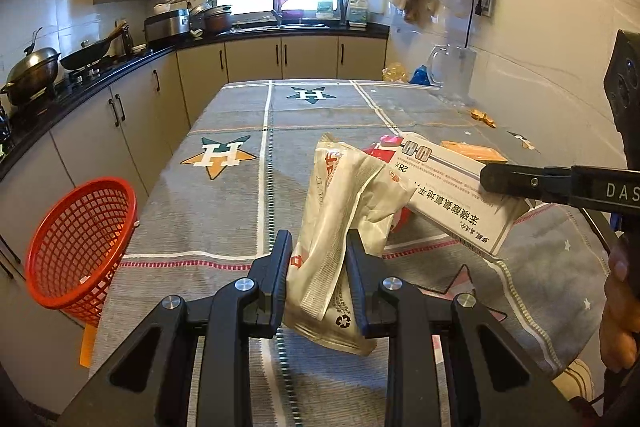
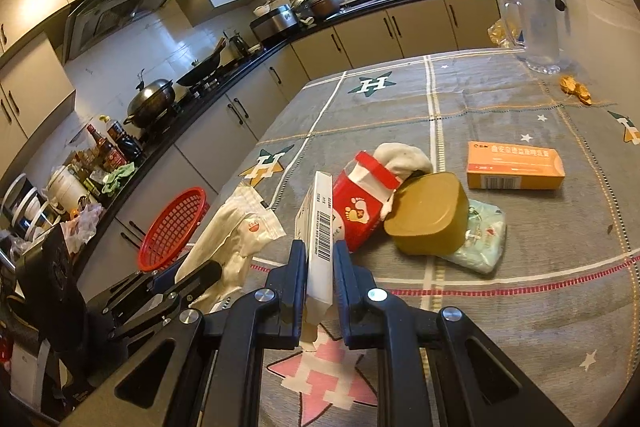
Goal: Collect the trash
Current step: 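Carry the paper bag and white box over the red basket with both tools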
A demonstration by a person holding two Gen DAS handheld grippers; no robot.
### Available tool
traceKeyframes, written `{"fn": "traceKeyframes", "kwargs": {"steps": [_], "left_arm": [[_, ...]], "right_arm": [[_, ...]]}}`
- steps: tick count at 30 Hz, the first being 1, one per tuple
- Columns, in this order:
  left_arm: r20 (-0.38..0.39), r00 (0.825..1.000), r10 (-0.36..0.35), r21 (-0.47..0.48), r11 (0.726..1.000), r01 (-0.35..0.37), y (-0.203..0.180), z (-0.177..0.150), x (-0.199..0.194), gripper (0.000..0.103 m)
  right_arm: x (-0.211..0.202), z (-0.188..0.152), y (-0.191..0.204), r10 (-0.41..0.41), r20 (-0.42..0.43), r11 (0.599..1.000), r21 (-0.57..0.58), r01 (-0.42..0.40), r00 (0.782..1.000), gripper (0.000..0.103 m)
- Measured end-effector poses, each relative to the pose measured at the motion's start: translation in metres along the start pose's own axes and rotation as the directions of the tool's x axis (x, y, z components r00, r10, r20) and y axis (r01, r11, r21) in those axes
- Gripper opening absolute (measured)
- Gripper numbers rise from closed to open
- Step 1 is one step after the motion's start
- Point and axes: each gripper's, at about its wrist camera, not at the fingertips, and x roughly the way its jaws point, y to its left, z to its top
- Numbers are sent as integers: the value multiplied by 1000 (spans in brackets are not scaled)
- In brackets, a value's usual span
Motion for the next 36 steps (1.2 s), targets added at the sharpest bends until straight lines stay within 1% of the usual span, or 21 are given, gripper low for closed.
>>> {"fn": "traceKeyframes", "kwargs": {"steps": [18,27,36], "left_arm": [[6,999,40,-48,998,-40,21,-1,-4,26],[14,998,64,-83,995,-63,39,-1,-8,26],[19,996,89,-118,989,-86,60,-3,-12,26]], "right_arm": [[17,7,17,24,-26,999,-41,-25,999,15],[26,11,27,34,-40,998,-59,-37,999,15],[42,16,46,46,-62,994,-93,-52,997,15]]}}
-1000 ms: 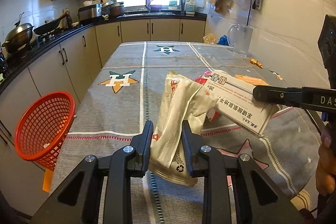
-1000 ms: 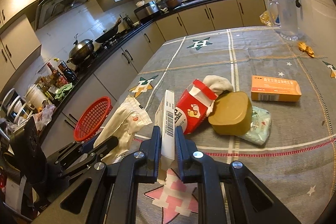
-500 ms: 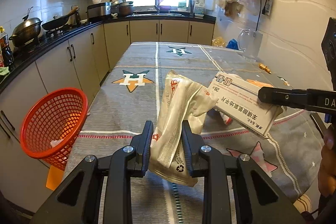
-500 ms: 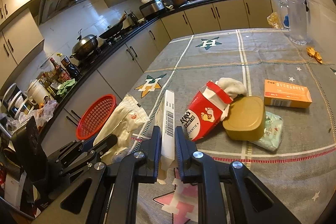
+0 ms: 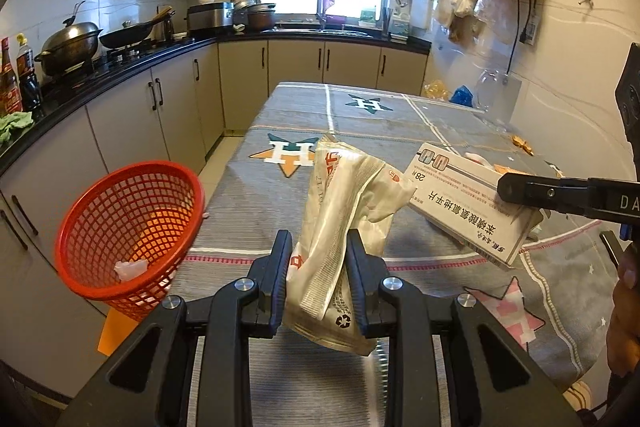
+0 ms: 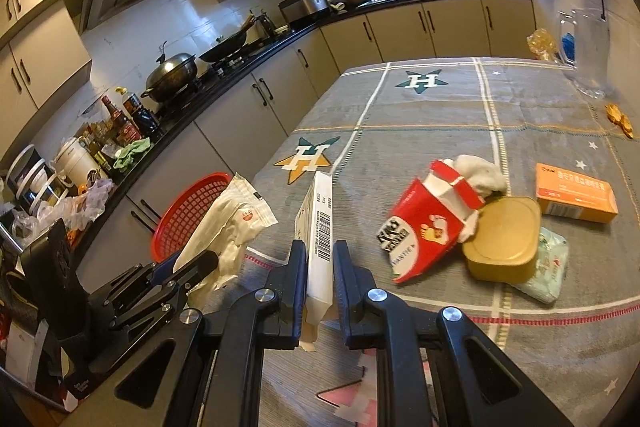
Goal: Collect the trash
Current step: 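Carry the paper bag and white box over the red basket with both tools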
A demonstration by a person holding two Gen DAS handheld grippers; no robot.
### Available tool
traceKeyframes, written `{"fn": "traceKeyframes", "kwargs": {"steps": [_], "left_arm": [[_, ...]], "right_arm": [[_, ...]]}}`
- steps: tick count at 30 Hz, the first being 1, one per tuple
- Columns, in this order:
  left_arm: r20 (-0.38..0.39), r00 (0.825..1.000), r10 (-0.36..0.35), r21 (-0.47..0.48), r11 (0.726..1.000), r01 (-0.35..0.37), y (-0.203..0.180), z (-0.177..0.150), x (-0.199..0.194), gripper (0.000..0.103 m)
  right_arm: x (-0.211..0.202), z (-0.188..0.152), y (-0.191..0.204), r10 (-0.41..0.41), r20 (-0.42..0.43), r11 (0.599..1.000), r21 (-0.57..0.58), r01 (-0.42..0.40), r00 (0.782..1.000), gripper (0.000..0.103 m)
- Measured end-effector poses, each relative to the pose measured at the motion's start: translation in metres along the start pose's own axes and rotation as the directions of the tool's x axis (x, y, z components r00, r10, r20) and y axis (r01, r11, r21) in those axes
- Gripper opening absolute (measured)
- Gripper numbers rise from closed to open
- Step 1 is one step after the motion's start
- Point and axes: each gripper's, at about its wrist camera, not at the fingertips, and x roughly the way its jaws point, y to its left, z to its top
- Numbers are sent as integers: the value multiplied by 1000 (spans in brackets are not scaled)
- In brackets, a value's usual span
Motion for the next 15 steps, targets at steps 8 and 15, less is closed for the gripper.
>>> {"fn": "traceKeyframes", "kwargs": {"steps": [8,15], "left_arm": [[10,999,30,-42,999,-30,29,1,-6,26],[16,998,56,-81,995,-55,52,1,-9,26]], "right_arm": [[17,7,20,21,-22,999,-34,-22,1000,15],[32,16,37,46,-42,997,-56,-48,998,15]]}}
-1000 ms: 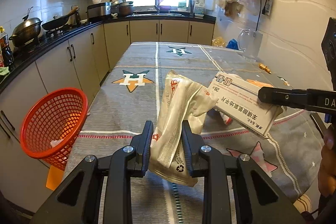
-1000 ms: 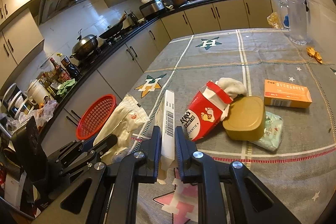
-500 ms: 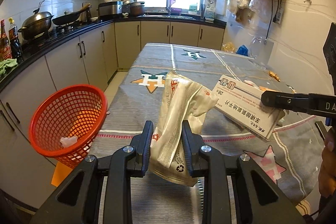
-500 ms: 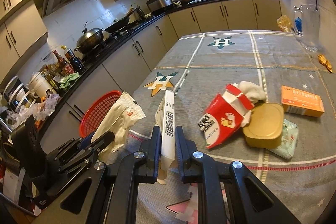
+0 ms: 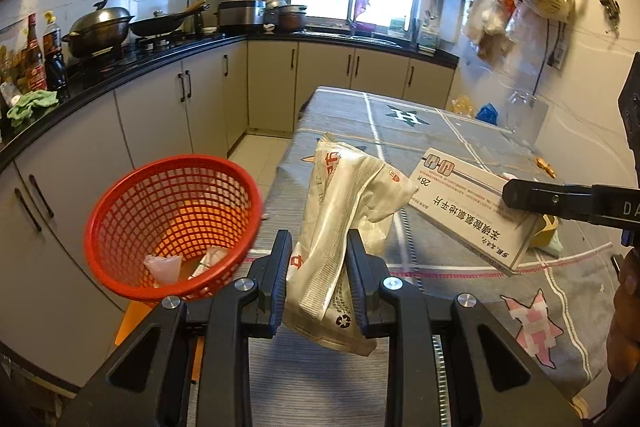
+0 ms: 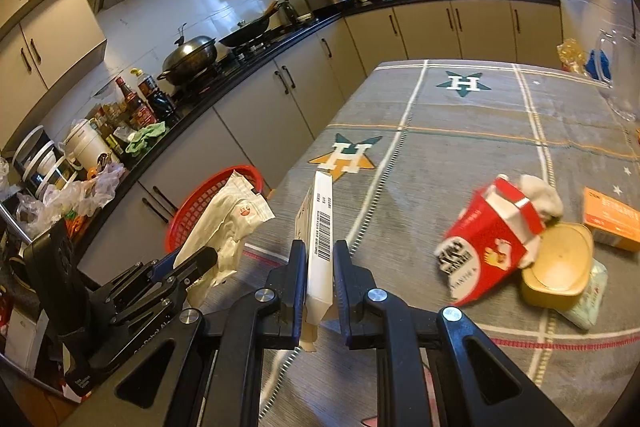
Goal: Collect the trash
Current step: 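Carry the paper bag and white box over the red basket with both tools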
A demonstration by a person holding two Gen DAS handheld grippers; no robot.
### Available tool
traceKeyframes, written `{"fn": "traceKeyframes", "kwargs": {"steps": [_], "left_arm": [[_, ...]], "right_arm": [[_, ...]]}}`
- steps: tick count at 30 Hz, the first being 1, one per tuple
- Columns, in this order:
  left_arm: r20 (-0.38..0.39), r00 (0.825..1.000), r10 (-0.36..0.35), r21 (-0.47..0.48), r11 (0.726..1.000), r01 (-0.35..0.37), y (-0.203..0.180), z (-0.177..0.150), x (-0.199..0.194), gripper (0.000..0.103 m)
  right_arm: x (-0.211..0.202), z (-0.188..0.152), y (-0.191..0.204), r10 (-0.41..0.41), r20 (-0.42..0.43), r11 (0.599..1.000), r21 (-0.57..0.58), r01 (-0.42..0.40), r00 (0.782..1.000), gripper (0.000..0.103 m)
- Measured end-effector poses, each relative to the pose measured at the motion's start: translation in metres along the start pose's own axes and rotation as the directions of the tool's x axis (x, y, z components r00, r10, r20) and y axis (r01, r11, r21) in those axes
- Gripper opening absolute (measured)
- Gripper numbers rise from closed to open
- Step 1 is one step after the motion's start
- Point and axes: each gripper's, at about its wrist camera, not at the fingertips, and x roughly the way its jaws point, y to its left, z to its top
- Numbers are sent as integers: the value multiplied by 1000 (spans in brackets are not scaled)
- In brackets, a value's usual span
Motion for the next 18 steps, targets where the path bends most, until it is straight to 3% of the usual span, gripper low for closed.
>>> {"fn": "traceKeyframes", "kwargs": {"steps": [18], "left_arm": [[1,991,134,-141,981,-132,91,8,7,26]], "right_arm": [[56,28,60,61,-58,996,-66,-65,996,15]]}}
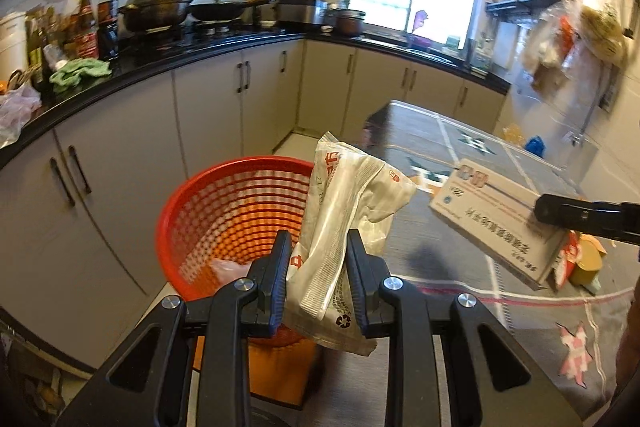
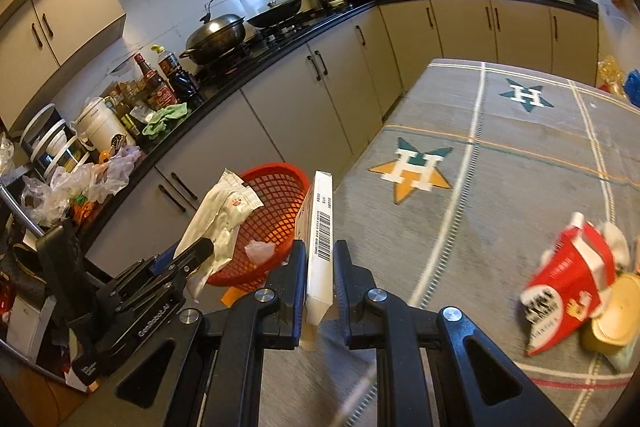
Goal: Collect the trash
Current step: 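Carry the paper bag and white box over the red basket with both tools, then open both tools to drop the bag and box into the basket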
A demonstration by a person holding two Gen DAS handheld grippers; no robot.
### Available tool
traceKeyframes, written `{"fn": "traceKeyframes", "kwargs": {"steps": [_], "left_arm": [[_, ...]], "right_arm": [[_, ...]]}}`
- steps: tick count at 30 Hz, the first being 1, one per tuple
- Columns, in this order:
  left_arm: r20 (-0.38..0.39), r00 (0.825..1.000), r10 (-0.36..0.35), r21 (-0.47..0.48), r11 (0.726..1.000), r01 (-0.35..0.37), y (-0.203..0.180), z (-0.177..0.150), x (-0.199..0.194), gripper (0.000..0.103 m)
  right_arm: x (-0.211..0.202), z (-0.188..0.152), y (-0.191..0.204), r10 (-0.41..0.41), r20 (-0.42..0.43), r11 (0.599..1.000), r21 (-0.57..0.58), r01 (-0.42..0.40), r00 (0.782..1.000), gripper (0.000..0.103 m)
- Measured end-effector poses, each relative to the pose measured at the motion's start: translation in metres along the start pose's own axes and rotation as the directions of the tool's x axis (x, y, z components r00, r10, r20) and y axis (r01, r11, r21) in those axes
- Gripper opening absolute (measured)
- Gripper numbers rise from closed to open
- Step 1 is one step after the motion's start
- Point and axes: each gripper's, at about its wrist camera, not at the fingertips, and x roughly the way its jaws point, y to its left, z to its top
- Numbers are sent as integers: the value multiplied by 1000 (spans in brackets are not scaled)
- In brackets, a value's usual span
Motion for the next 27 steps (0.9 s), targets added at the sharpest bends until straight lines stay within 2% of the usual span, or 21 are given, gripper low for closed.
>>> {"fn": "traceKeyframes", "kwargs": {"steps": [8,14,22,27], "left_arm": [[-45,998,43,-74,996,-47,32,4,25,26],[-71,996,63,-88,994,-69,42,5,39,26],[-93,993,74,-116,990,-85,53,6,50,26],[-100,992,78,-101,991,-88,51,6,55,26]], "right_arm": [[43,17,20,54,-45,998,14,-54,998,15],[71,27,33,68,-68,998,17,-67,995,15],[104,34,42,59,-89,998,24,-57,994,15],[116,34,41,54,-91,998,26,-52,994,18]]}}
